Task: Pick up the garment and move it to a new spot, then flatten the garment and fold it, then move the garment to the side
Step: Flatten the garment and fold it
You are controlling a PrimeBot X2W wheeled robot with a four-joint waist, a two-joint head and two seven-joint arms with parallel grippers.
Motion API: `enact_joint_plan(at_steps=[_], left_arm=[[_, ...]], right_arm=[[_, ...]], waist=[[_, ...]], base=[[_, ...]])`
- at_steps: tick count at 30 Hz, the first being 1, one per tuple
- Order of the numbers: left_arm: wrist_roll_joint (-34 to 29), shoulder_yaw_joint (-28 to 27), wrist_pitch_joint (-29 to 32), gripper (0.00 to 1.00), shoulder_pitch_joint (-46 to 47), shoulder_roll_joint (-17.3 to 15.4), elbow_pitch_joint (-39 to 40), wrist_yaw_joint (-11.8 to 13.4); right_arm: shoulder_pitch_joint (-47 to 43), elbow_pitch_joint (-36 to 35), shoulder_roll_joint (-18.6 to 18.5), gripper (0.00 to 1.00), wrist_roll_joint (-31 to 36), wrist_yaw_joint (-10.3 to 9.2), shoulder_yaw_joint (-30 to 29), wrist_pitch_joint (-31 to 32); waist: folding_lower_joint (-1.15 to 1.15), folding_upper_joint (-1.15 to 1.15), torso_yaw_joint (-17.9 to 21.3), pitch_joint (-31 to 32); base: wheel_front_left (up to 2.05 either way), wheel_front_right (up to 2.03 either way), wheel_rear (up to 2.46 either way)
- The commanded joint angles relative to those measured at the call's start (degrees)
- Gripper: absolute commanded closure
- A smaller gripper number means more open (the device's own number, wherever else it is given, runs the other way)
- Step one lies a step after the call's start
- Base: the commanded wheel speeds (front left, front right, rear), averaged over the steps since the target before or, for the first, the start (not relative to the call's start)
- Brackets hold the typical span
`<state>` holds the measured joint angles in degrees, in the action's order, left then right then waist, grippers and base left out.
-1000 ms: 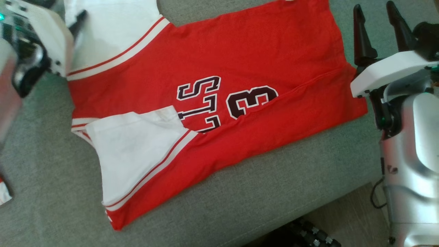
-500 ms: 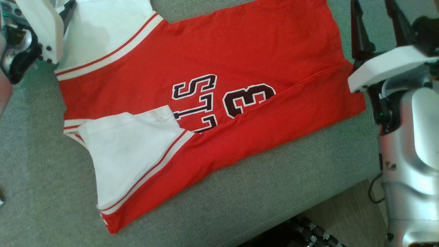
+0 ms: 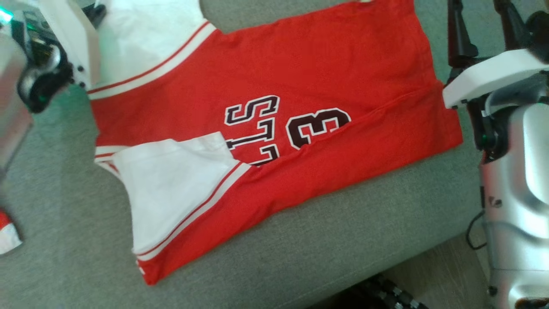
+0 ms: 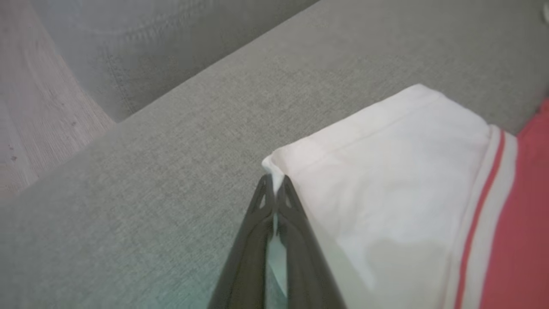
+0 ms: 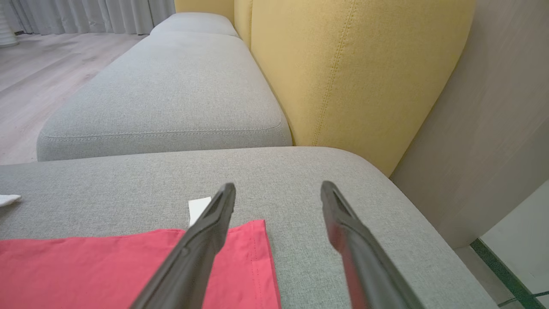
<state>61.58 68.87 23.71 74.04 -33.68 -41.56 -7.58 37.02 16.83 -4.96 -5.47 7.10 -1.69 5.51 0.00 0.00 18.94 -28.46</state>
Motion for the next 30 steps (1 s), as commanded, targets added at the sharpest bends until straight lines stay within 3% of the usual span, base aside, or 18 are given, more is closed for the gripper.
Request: enact_joint_plan(at_steps=[1,8,12,15,20,30], left_arm=[[-0.2,-1.8,-1.2,1.0,2.3,-1.4,1.1,0.1],[-4.4,-1.8,-17.8,1.0,2.7,1.9,2.0,1.2],[-5.7,-1.4,-22.8,1.0,0.8,3.8,4.2,1.3],[-6.4,-0.7,-24.2,1.0,-0.5,4.5,7.0,1.4],[-7.7,0.6,-24.7,1.0,-2.6,4.7,12.6,2.5],[-8.3,1.7,-23.4,1.0,-6.0,2.2,23.1,5.5]], right_arm=[[1.1,-1.7,-0.9,0.0,0.2,0.39,0.3,-0.1],[1.7,3.9,-3.5,0.0,-2.0,0.39,-1.4,2.7],[3.4,8.7,-6.7,0.0,-2.0,0.39,-1.9,4.5],[4.9,13.3,-9.5,0.0,-1.8,0.39,-1.2,6.1],[8.3,21.9,-13.8,0.0,-7.0,0.39,-0.8,10.1],[14.6,34.2,-20.8,0.0,-9.4,0.39,4.5,12.6]], waist=[[0.0,0.0,-0.9,1.0],[0.0,0.0,-5.9,5.2],[0.0,0.0,-9.4,7.0],[0.0,0.0,-12.1,7.6],[0.0,0.0,-16.2,6.9],[0.0,0.0,-20.1,3.2]], base=[[0.0,0.0,0.0],[0.0,0.0,0.0],[0.0,0.0,0.0],[0.0,0.0,0.0],[0.0,0.0,0.0],[0.0,0.0,0.0]])
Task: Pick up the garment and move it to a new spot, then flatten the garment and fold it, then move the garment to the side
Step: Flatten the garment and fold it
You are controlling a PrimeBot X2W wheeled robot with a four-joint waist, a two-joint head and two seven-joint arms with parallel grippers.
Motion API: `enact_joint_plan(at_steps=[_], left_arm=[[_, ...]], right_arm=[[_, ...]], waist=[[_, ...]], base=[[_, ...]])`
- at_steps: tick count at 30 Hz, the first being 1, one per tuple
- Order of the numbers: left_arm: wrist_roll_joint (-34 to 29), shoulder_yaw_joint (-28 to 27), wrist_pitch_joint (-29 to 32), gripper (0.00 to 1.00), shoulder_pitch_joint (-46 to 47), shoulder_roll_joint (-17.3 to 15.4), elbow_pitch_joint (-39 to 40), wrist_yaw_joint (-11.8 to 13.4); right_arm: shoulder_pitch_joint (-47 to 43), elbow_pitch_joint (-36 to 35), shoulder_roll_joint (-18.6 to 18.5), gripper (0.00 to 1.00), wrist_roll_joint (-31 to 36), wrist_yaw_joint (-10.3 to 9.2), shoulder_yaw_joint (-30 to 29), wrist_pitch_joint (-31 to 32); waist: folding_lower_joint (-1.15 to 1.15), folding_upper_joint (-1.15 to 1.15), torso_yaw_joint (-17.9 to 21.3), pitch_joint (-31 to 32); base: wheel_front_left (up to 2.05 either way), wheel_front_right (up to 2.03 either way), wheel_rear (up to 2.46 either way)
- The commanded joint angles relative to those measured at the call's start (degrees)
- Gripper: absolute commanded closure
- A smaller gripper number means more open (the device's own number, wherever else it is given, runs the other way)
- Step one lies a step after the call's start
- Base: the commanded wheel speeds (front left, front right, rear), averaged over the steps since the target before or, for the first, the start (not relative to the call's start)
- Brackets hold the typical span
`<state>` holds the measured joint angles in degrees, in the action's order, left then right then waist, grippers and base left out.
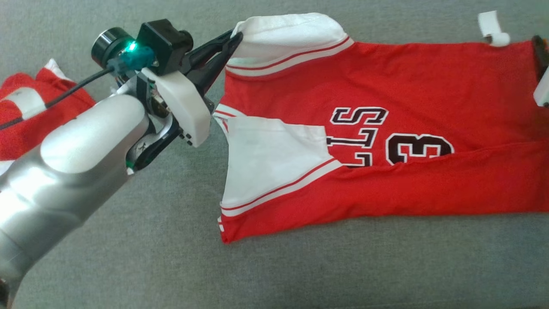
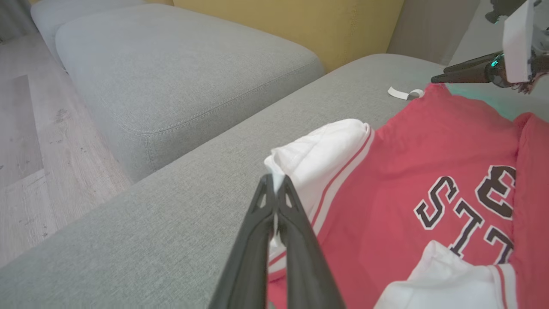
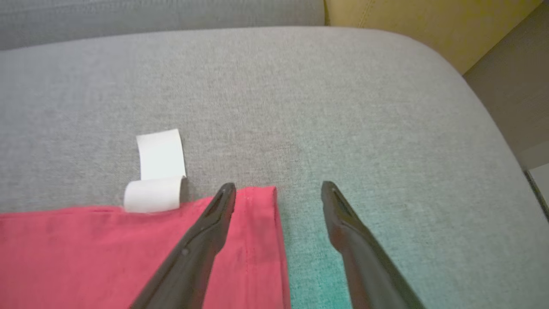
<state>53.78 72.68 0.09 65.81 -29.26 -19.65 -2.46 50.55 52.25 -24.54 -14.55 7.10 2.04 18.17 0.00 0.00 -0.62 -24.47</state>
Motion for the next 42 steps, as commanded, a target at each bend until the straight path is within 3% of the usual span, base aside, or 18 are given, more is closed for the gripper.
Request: enact_joint_plan(at_steps=[1,9,10,11,16,21,26,37,42], left_arm=[[-0.5,-2.2,0.3,1.0,2.3,-2.4,1.7,0.6],[-0.6,-2.7,0.7,1.0,3.2,-3.7,3.4,1.6],[-0.7,-2.8,0.7,1.0,3.4,-3.9,3.3,1.7],[-0.9,-2.9,0.6,1.0,3.6,-4.0,3.2,1.9],[-1.4,-3.0,0.3,1.0,3.9,-4.7,2.2,2.5],[-1.1,-4.5,-0.5,1.0,4.5,-6.1,-0.6,4.0],[-1.2,-6.2,-2.1,1.0,7.1,-6.2,-5.1,4.0],[-1.8,-8.8,-8.1,1.0,13.1,-2.5,-15.3,1.1],[-2.3,-7.9,-10.6,1.0,12.6,-0.6,-19.3,-0.8]], right_arm=[[1.7,-0.4,-1.5,0.0,-0.3,0.39,1.0,-0.2],[4.3,4.8,-0.5,0.0,-1.3,0.39,3.9,0.5],[4.5,5.4,-0.3,0.71,-1.7,0.39,4.3,1.0],[4.6,5.6,-0.2,1.0,-2.0,0.39,4.9,1.2],[5.3,6.1,0.0,1.0,-3.5,0.39,6.8,1.1],[6.9,4.0,1.3,1.0,-7.7,0.39,7.4,-2.6],[8.4,0.4,0.3,1.0,-10.5,0.39,10.7,-7.8],[11.6,-0.9,-0.9,1.0,-13.5,0.39,14.8,-20.3],[11.1,1.2,-0.4,1.0,-14.9,0.39,17.1,-22.3]], waist=[[0.0,0.0,-0.6,-1.2],[0.0,0.0,-0.8,-2.8],[0.0,0.0,-0.7,-2.8],[0.0,0.0,-0.6,-2.8],[0.0,0.0,0.1,-1.9],[0.0,0.0,1.3,-0.9],[0.0,0.0,2.4,-0.7],[0.0,0.0,3.0,-1.0],[0.0,0.0,3.0,-0.4]], base=[[0.0,0.0,0.0],[0.0,0.0,0.0],[0.0,0.0,0.0],[0.0,0.0,0.0],[0.0,0.0,0.0],[0.0,0.0,0.0],[0.0,0.0,0.0],[0.0,0.0,0.0],[0.0,0.0,0.0]])
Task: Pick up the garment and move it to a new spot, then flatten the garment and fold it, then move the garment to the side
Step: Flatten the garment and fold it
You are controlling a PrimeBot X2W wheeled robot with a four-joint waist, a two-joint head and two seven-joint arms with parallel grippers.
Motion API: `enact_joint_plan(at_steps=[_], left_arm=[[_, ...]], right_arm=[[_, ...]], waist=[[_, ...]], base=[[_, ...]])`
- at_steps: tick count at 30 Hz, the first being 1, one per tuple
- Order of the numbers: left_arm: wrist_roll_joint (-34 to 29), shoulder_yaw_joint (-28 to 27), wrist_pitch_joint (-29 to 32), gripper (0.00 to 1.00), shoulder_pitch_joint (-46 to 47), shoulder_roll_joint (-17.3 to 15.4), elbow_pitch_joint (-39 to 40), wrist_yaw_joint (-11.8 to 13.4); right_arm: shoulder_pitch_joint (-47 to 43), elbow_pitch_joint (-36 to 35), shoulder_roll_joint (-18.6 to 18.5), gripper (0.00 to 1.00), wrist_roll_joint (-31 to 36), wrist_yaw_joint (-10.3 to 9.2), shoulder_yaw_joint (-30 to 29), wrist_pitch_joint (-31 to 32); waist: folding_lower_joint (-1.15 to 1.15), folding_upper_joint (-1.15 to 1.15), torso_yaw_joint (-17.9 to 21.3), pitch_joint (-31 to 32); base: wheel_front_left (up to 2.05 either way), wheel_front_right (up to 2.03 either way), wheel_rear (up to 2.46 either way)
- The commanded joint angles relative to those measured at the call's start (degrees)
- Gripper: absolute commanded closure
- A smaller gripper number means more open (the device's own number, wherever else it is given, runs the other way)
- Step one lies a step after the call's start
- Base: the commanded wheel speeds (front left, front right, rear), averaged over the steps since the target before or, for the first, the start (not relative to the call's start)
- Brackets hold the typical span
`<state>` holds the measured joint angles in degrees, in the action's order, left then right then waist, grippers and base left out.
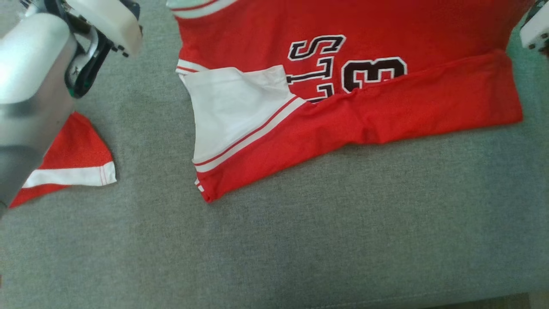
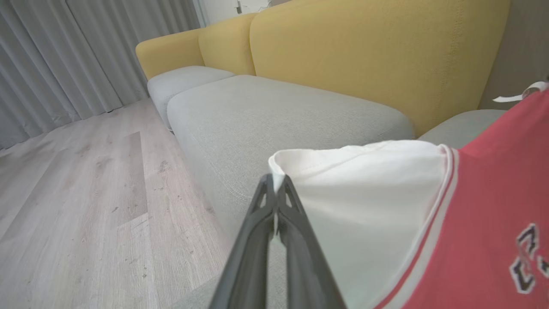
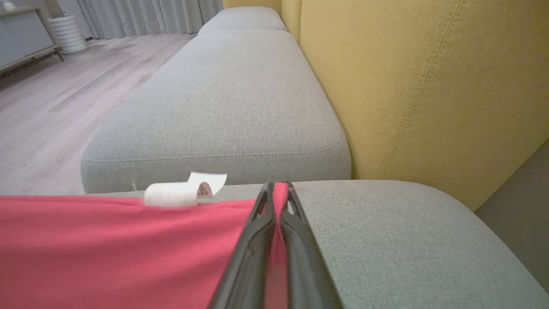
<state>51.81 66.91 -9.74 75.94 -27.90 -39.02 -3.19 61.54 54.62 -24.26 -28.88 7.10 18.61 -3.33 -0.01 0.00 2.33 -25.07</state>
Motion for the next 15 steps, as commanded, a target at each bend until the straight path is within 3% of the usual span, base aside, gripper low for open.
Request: enact_joint_plan(at_steps=[1,7,15], left_arm=[[-0.4,-1.9,-1.0,1.0,2.2,-1.9,-0.4,-0.4],[-1.6,0.3,-1.9,1.0,-0.1,-2.7,-0.4,-1.7],[-1.6,3.2,0.2,1.0,-5.7,-4.9,5.3,-2.6]], right_arm=[[-0.1,-0.8,-0.7,1.0,-0.9,0.39,1.1,-1.0],[-2.5,-0.1,-1.5,1.0,-4.7,0.39,4.7,-0.8],[-7.1,-1.4,-4.6,1.0,-10.9,0.39,9.6,2.8]], waist=[[0.01,0.0,0.0,0.4],[0.01,0.0,-0.2,2.5],[0.01,0.0,-1.0,6.5]], base=[[0.0,0.0,0.0],[0.0,0.0,0.0],[0.0,0.0,0.0]])
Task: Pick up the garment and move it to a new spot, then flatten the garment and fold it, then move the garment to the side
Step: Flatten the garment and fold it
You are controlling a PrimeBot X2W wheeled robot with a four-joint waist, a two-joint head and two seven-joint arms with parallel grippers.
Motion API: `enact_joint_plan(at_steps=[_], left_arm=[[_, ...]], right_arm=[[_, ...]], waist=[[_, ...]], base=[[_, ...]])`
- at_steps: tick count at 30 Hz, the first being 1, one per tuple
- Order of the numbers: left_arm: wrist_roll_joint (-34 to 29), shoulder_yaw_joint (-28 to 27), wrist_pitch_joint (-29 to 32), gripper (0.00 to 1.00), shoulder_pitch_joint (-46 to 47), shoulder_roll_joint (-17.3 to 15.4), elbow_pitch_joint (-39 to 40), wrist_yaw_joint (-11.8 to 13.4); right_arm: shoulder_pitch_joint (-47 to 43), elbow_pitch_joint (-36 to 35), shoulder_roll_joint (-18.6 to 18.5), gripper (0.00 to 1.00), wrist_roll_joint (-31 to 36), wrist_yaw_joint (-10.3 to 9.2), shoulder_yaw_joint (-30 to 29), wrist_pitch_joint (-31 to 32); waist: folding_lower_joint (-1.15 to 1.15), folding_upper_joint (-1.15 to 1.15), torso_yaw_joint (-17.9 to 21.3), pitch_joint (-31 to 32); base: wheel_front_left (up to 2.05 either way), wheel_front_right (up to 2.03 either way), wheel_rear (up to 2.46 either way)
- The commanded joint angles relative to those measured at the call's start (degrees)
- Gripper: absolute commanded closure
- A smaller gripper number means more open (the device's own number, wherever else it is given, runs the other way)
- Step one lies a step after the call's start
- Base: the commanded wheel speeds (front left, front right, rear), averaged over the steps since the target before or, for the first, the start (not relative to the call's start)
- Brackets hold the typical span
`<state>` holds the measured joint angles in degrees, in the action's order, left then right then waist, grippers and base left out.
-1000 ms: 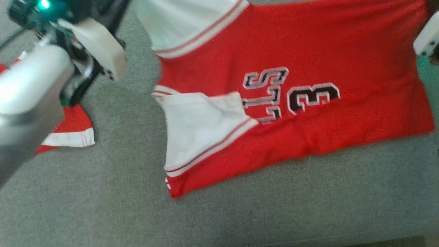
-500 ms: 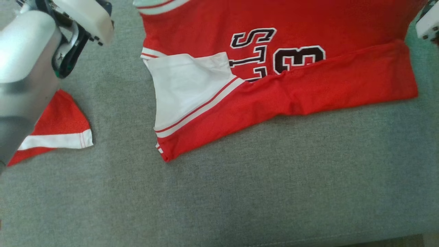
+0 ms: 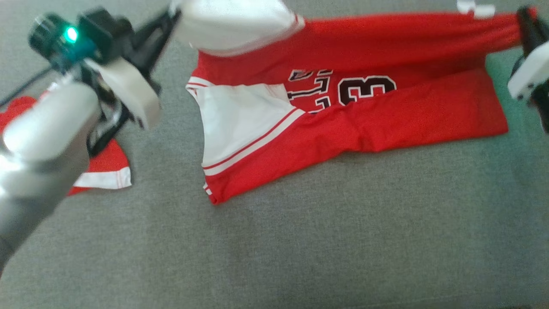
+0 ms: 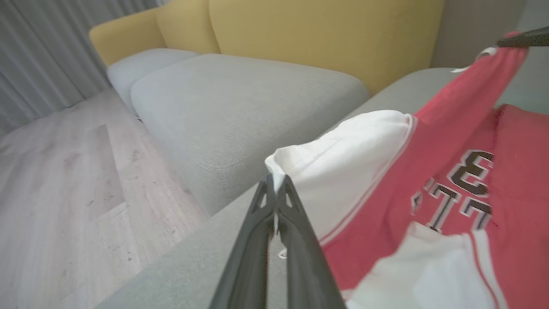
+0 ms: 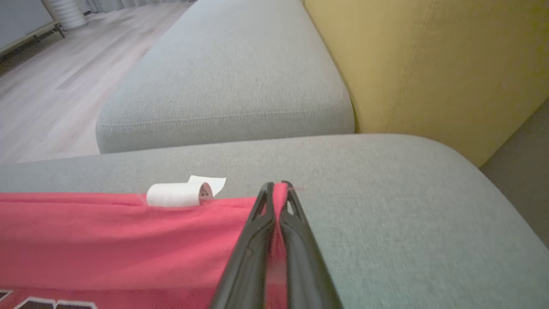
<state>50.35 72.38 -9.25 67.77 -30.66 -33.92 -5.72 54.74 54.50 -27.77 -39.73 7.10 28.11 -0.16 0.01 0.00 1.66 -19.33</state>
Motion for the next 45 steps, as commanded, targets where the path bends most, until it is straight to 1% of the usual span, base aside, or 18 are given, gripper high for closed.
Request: enact_joint_plan(at_steps=[1,5,12,16,21,27,31,32,33,34,38,41,42,43,45], left_arm=[[-0.1,-2.0,0.3,1.0,1.4,-2.7,1.4,-0.1],[0.7,-0.9,3.2,1.0,-2.7,-4.6,6.6,-0.3],[2.8,0.1,9.6,1.0,-9.5,-7.8,14.7,-0.1],[2.7,0.4,12.9,1.0,-12.1,-9.1,18.3,-0.1],[2.2,0.6,15.4,1.0,-14.1,-10.1,21.1,0.0],[1.5,0.8,18.9,1.0,-15.8,-11.2,22.6,-0.3],[0.6,0.9,21.3,1.0,-17.1,-11.5,23.1,-0.6],[0.5,0.9,22.0,1.0,-17.8,-11.5,23.3,-0.7],[0.3,0.9,22.1,0.59,-18.1,-11.4,23.3,-0.8],[0.0,0.9,22.1,0.0,-18.4,-11.4,23.2,-0.7],[-0.5,0.5,20.0,0.0,-19.5,-10.9,22.1,0.6],[-0.1,-1.3,16.4,0.0,-20.4,-10.3,21.5,2.6],[-0.1,-1.3,16.4,0.0,-20.4,-10.3,21.5,2.6],[0.3,-2.2,14.8,0.0,-20.7,-10.1,21.2,3.7],[-0.5,-4.1,10.9,0.0,-21.1,-9.9,20.1,6.9]], right_arm=[[-1.2,-1.6,-1.7,1.0,-1.0,0.39,0.8,0.7],[-4.1,-2.6,-4.4,1.0,-4.8,0.39,3.2,5.1],[-9.2,-7.5,-8.7,1.0,-11.9,0.39,7.5,13.9],[-10.6,-9.4,-10.2,1.0,-13.9,0.39,9.2,16.0],[-11.5,-10.3,-11.5,1.0,-14.5,0.39,11.5,18.0],[-12.4,-10.9,-12.3,1.0,-15.2,0.39,14.2,21.1],[-12.7,-11.2,-12.8,1.0,-15.4,0.39,15.7,21.8],[-12.8,-10.9,-12.7,0.44,-16.0,0.39,15.9,22.1],[-12.8,-10.3,-12.6,0.0,-16.2,0.39,15.9,22.3],[-12.8,-9.9,-12.5,0.0,-16.3,0.39,16.0,22.6],[-12.8,-9.0,-12.0,0.0,-17.4,0.39,15.6,22.1],[-12.7,-8.7,-11.9,0.0,-17.8,0.39,15.0,20.0],[-12.7,-8.7,-11.9,0.0,-17.8,0.39,15.0,20.0],[-12.7,-9.2,-11.9,0.0,-17.7,0.39,14.9,18.7],[-12.5,-10.6,-11.9,0.0,-17.4,0.39,14.1,14.2]], waist=[[-0.01,0.0,-0.4,1.3],[-0.01,0.0,-0.9,3.3],[-0.01,0.0,-1.5,5.4],[-0.01,0.0,-1.5,6.0],[-0.01,0.0,-1.4,6.5],[-0.01,0.0,-1.0,6.9],[-0.01,0.0,-0.5,6.9],[-0.01,0.0,-0.4,7.0],[-0.01,0.0,-0.2,7.1],[-0.01,0.0,-0.1,7.3],[-0.01,0.0,0.4,8.6],[-0.01,0.0,0.8,9.9],[-0.01,0.0,0.8,9.9],[-0.01,0.0,0.9,10.3],[-0.01,0.0,1.1,11.2]], base=[[0.0,0.0,0.0],[0.0,0.0,0.0],[0.0,0.0,0.0],[0.0,0.0,0.0],[0.0,0.0,0.0],[0.0,0.0,0.0],[0.0,0.0,0.0],[0.0,0.0,0.0],[0.0,0.0,0.0],[0.0,0.0,0.0],[0.0,0.0,0.0],[0.0,0.0,0.0],[0.0,0.0,0.0],[0.0,0.0,0.0],[0.0,0.0,0.0]])
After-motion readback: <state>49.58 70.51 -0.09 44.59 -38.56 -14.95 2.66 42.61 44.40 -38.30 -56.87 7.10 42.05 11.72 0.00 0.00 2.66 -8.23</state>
